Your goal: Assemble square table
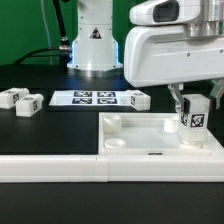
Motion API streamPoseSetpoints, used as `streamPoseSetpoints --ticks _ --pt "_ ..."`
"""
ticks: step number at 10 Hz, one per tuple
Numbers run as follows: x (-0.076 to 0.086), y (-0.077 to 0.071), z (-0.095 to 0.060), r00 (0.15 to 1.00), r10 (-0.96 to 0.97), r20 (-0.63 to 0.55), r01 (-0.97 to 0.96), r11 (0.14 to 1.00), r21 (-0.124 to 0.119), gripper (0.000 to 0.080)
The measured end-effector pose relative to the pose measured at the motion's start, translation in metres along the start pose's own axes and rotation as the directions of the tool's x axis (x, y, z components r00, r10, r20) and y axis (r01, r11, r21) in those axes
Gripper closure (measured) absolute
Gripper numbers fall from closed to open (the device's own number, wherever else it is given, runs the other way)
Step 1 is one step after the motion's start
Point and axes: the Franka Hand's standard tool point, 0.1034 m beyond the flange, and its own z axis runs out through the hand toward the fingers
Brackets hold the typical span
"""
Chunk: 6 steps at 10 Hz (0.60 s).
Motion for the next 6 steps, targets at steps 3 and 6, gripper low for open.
streamPoseSetpoints --ticks 3,6 --pt "-0.0005 0.0030 0.0007 0.977 0.214 -0.001 -0.214 0.977 -0.003 0.0505" --pt "-0.0042 0.0061 0.0015 0.793 0.607 -0.047 -0.608 0.794 0.009 0.0506"
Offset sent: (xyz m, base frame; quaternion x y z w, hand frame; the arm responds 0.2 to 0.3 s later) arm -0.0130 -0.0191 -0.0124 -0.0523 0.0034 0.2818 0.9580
